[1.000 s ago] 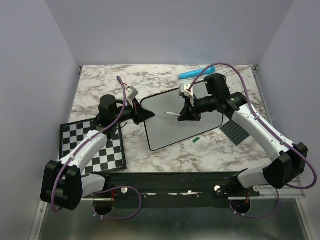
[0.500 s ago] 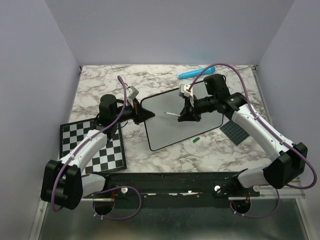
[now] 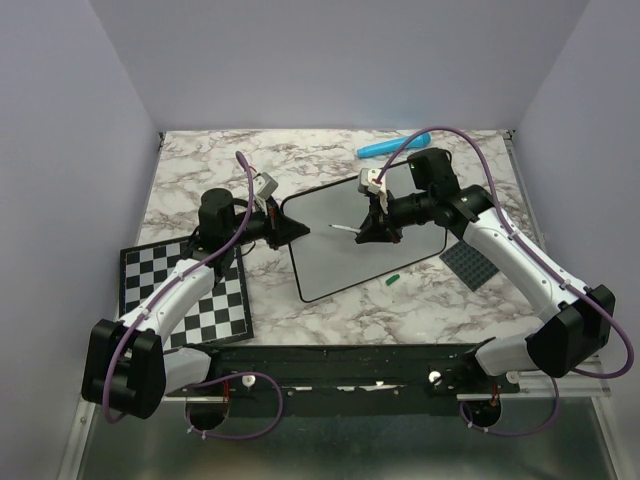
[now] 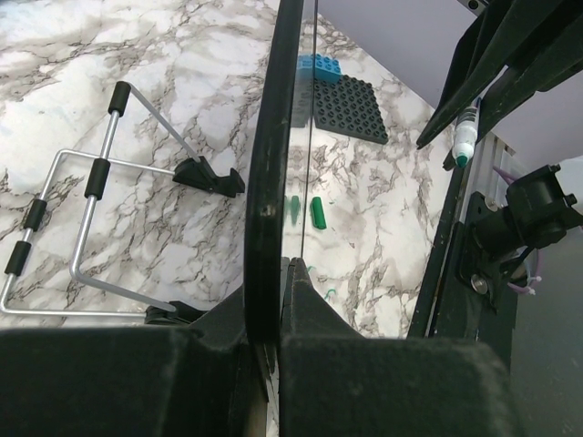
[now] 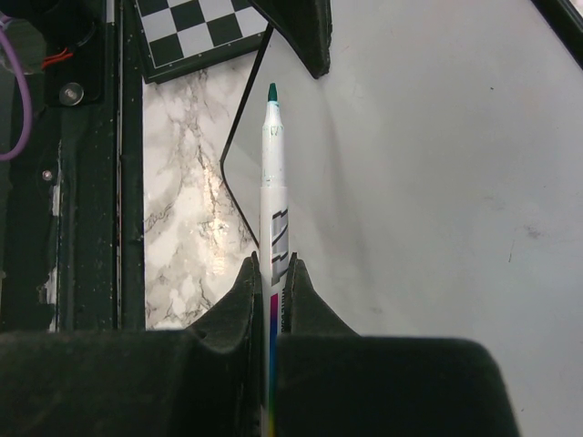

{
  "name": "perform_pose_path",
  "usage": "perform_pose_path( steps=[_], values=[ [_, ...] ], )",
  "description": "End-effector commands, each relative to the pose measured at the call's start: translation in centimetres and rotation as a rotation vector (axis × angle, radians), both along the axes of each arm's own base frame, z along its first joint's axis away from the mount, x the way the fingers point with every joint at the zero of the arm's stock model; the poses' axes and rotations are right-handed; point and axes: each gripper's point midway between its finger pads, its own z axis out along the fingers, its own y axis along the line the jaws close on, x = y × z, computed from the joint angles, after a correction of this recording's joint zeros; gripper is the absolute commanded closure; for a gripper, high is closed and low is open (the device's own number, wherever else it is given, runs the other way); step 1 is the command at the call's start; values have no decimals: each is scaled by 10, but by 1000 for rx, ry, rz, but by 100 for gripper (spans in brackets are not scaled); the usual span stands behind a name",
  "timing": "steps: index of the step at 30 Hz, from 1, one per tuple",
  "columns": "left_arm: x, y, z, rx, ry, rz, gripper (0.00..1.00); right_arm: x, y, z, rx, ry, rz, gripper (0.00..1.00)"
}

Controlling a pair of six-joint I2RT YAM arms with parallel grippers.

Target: Write a sentence on the whiteboard

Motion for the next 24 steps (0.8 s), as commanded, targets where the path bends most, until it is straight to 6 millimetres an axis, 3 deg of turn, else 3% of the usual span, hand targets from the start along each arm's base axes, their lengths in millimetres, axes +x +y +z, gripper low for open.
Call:
perform_pose_path(
  steps=[1, 24],
  values=[
    [-2, 18, -67, 185, 121, 65, 100, 2, -1, 1, -1, -14, -13, 99],
    [-2, 18, -67, 186, 120, 63, 100, 2, -1, 4, 3, -24, -9, 99]
  ],
)
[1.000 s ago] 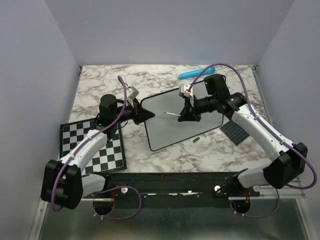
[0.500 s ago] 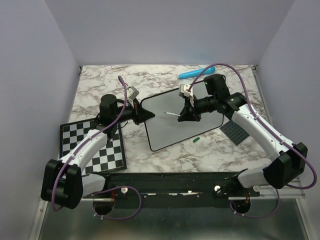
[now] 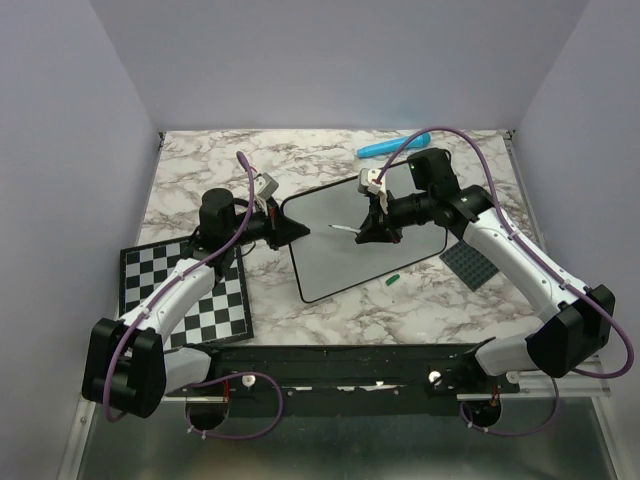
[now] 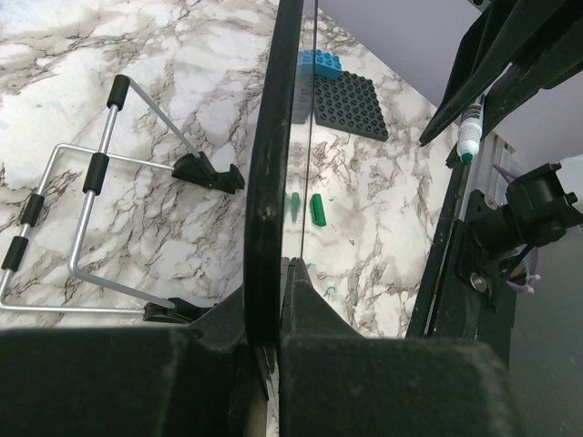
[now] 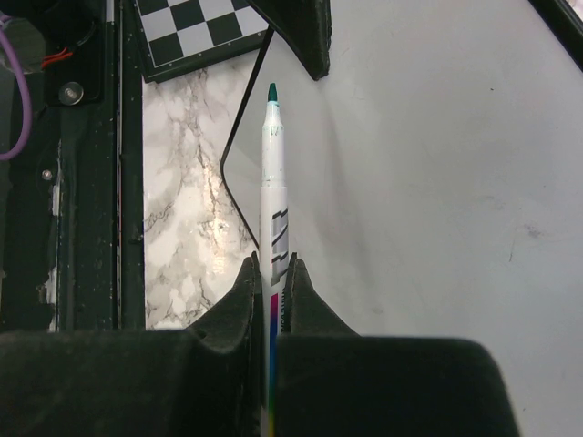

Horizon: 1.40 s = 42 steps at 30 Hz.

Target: Write a sentence on the whiteboard

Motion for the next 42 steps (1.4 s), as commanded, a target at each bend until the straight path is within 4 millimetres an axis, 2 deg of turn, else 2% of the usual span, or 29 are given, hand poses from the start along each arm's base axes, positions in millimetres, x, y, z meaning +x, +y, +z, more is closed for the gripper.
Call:
perform_pose_path(
  steps=[1, 42],
  values=[
    [-2, 18, -64, 182, 108, 64, 100, 2, -1, 4, 2, -24, -10, 100],
    [-3, 17, -63, 183, 104, 60, 100, 1, -4, 4, -11, -55, 1, 99]
  ],
)
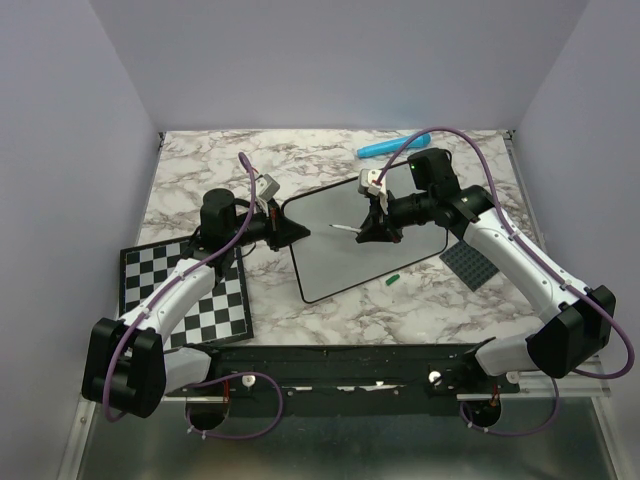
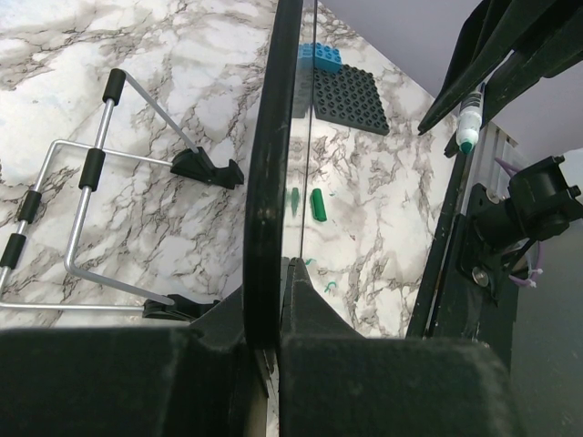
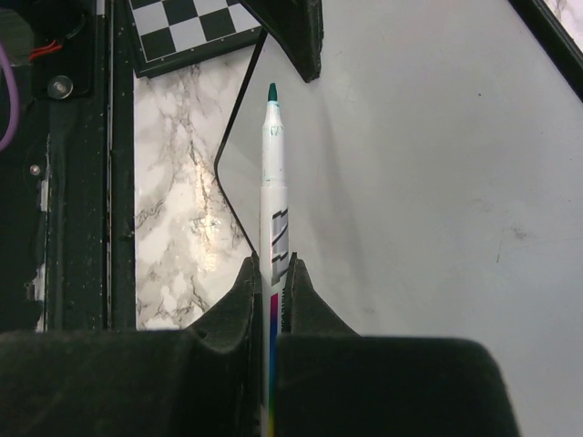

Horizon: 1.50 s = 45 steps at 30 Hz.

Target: Write a sentence on the whiteboard

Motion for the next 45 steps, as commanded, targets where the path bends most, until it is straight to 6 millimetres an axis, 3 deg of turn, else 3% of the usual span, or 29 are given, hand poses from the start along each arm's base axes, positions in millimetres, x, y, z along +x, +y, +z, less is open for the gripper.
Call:
perform_pose_path(
  steps=[1, 45],
  values=[
    [-1, 18, -61, 175, 109, 71, 100, -1, -3, 3, -6, -28, -2, 100],
    [-2, 18, -59, 177, 103, 72, 100, -2, -6, 3, -16, -40, -7, 99]
  ],
)
